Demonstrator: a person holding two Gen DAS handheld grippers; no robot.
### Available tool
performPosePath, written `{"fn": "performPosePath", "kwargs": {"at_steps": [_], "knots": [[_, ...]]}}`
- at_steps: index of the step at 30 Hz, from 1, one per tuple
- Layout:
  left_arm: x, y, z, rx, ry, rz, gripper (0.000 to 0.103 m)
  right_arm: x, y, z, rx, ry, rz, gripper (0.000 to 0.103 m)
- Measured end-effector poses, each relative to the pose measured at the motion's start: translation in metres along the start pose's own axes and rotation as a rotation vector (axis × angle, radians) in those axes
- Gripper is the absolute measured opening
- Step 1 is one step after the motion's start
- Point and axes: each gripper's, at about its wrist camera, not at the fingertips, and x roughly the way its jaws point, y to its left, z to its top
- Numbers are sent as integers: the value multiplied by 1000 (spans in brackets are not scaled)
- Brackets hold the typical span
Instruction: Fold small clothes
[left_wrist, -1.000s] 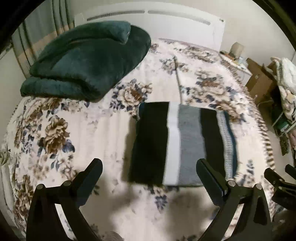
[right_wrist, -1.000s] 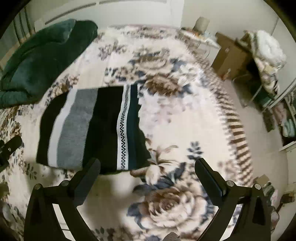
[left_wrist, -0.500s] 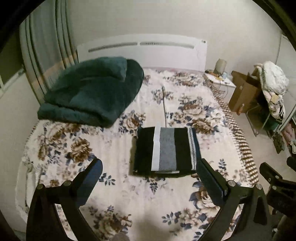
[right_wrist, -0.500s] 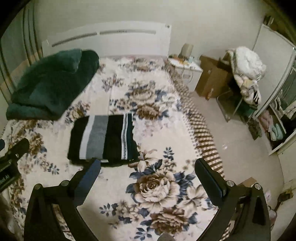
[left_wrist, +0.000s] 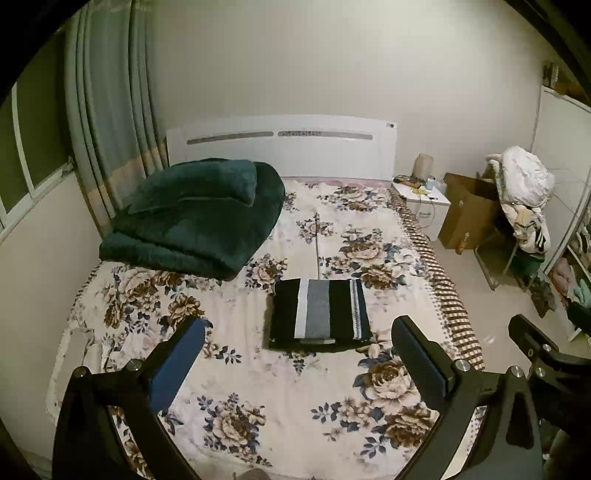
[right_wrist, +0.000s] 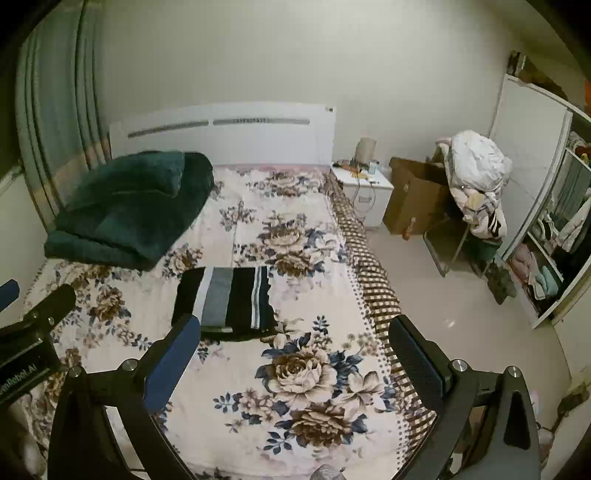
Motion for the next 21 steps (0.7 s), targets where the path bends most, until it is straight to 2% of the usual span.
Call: {"fn": "performPosePath", "kwargs": {"at_steps": [5,11,21], "knots": [[-35,-2,-3,-5,-24,0,103,-55,-10,-3,5,-45,9,103],[-61,-2,-10,-21,-35,6,103,-99,-17,-7,8,-77,25,103],[-81,-2,-19,-33,-49,22,103,-122,-20,-10,-13,-88,61,103]]}}
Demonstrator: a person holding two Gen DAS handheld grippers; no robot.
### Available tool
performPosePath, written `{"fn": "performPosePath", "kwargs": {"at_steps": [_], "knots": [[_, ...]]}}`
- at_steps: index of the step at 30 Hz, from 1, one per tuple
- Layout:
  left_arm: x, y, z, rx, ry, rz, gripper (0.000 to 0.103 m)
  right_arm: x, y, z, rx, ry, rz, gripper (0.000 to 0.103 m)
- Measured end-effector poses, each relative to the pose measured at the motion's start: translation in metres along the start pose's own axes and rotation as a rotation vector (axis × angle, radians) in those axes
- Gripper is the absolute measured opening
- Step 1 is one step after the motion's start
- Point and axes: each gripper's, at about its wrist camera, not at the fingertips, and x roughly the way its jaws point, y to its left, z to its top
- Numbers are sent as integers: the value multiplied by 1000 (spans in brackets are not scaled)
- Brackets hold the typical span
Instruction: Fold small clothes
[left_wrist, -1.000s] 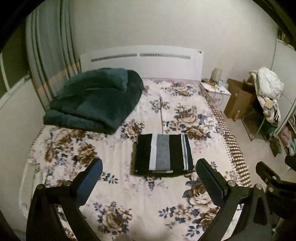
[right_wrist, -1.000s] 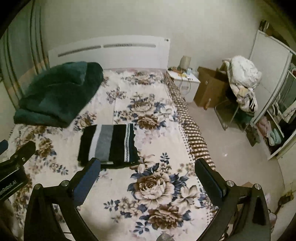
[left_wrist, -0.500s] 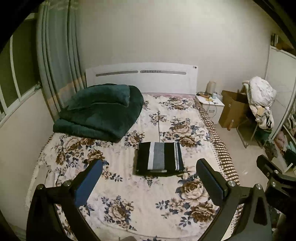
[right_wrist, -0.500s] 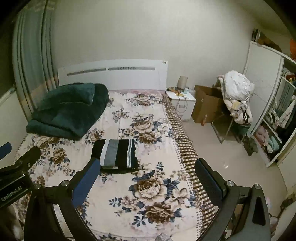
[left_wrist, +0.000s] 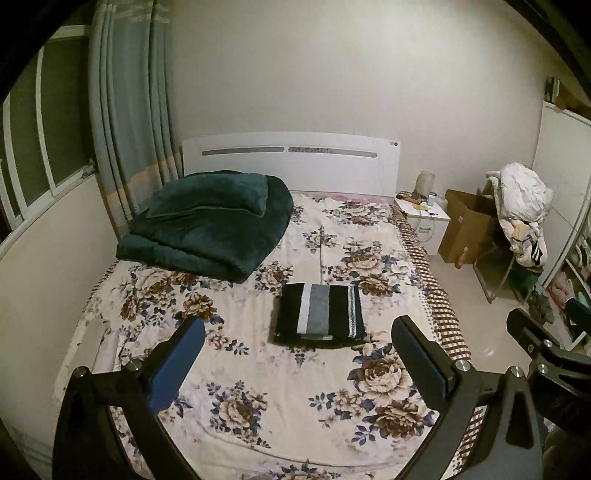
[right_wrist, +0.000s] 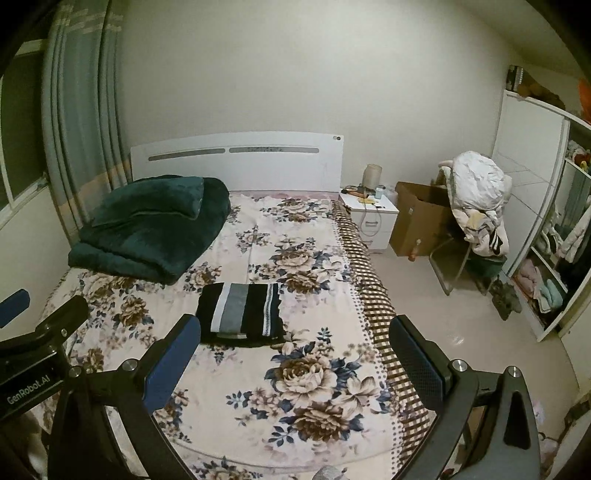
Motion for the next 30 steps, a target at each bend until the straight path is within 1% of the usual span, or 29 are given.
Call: {"fn": "performPosePath", "kwargs": {"at_steps": [4,11,16,30], "knots": [[-4,1,-1,5,-5,16,103,-1,1,0,-4,-2,1,103],[-10,3,-2,5,-12,22,103,0,2,4,-7,-7,3,103],[-13,3,-2,4,-14,19,103,-2,2,7,-10,-8,7,103],[-27,-4,3,10,-16,12,103,-5,3,3,-5,-10,3,103]]}}
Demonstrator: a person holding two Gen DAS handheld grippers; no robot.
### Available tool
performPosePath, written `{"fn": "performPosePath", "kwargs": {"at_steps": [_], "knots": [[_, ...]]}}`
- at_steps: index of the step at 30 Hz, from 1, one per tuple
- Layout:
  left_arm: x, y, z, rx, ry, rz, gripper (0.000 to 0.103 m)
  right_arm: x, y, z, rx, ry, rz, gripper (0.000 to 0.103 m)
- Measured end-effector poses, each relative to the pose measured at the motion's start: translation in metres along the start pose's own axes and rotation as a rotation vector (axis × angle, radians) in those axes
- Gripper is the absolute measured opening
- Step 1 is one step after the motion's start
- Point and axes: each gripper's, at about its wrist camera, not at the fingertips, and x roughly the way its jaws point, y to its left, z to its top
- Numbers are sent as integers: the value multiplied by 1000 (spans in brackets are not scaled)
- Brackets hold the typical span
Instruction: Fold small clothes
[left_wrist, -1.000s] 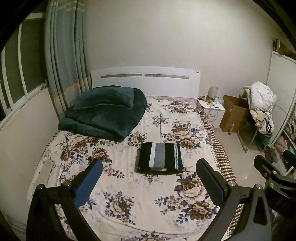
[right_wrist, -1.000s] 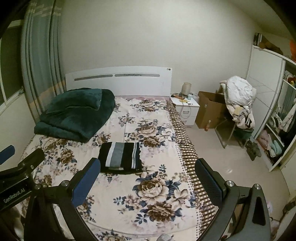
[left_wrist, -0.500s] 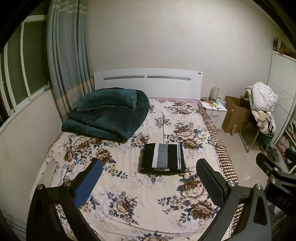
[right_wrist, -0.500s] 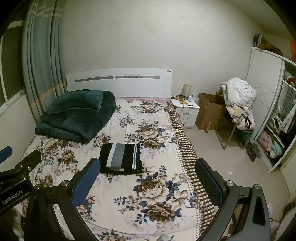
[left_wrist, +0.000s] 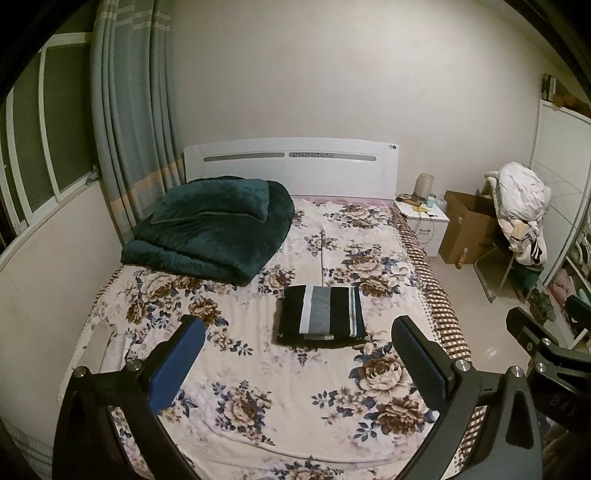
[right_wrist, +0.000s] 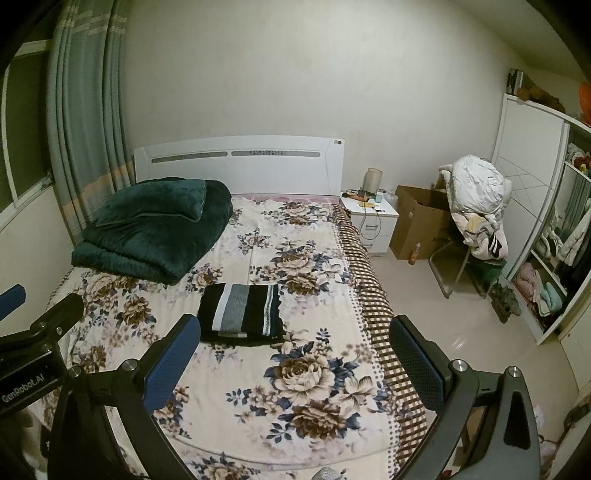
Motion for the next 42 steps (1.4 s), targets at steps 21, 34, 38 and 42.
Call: {"fn": "performPosePath", "kwargs": {"at_steps": [21,34,38,42], "knots": [[-6,-2,3,-2,-6,-3,103,-9,0,1,4,-6,8,103],[-9,-4,2,-3,-8,2,103,-12,10,14,1,-11,19,103],[-9,-4,3,-4,-9,2,103,-13,13,14,2,-9,20,103],[-10,-4,4,-5,-9,4,103,-16,14,14,6,-10,21,103]]}}
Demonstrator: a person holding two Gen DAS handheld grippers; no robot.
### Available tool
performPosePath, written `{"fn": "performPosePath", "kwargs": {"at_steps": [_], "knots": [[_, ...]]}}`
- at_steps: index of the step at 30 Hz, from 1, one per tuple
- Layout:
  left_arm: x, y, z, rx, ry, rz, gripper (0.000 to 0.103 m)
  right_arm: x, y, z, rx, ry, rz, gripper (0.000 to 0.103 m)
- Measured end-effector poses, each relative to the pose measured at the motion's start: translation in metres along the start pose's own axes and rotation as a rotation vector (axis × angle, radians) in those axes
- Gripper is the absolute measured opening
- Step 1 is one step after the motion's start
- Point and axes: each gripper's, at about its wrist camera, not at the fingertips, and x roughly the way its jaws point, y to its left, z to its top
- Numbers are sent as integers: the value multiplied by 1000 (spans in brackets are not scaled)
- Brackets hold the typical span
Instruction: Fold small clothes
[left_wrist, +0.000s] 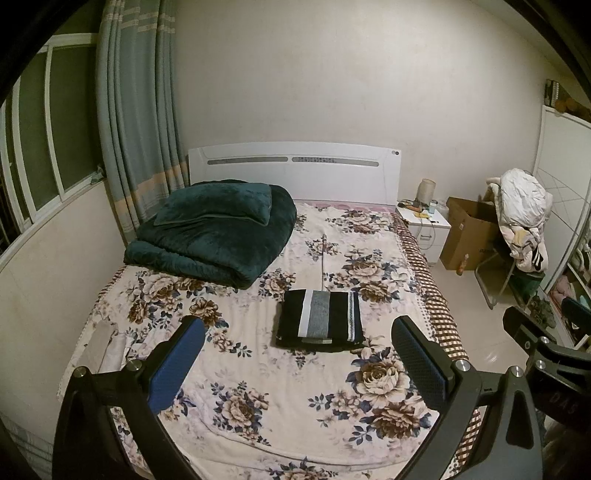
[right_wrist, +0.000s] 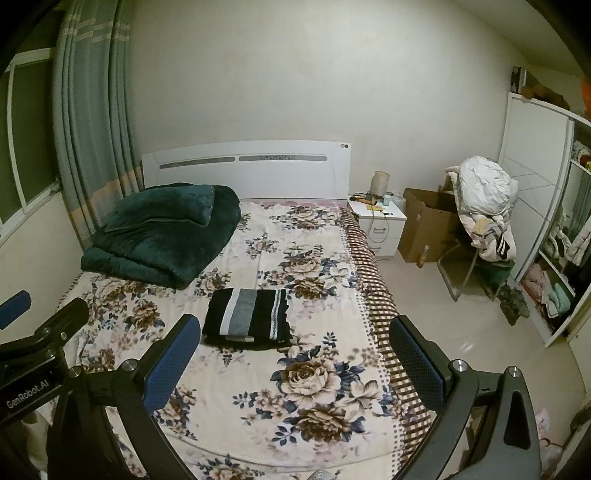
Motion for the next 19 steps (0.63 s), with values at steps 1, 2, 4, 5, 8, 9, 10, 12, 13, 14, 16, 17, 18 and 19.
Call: {"fn": "performPosePath", "kwargs": {"at_steps": [1,2,4,5,8,9,10,12,13,14,16,17,18,19], "knots": [[-1,-1,1,-1,0,0,103,0,0,0,1,-1,-1,103],[0,0,0,0,0,0,103,0,0,0,0,-1,-2,103],[0,0,0,0,-1,-1,103,-1,0,-1,3,-1,-1,103],[0,0,0,-1,-1,-1,103,-1,0,-1,2,-1,-2,103],[0,1,-1,0,-1,0,103,-1,-1,-2,3,-3,-3,103],[-1,0,0,1,-1,0,103,-1,-1,-3,4,-2,-3,103],[-1,0,-1,1,-2,1,103,-2,-1,-4,5,-2,-3,103],[-1,0,1,-1,-2,1,103,-2,-1,-4,6,-2,-4,103],[-2,0,1,-1,-3,2,103,-2,-1,-5,6,-2,-4,103],[-1,0,0,0,-4,5,103,-2,1,-3,6,-2,-5,103],[-3,-1,5,-1,-8,8,103,-3,-1,-6,8,-2,-5,103],[-3,0,6,-1,-9,10,103,-4,-1,-7,8,-2,-7,103],[-4,-1,8,0,-11,13,103,-5,-2,-8,10,-4,-9,103],[-4,0,11,-2,-10,14,103,-5,-2,-8,11,-3,-8,103]]}}
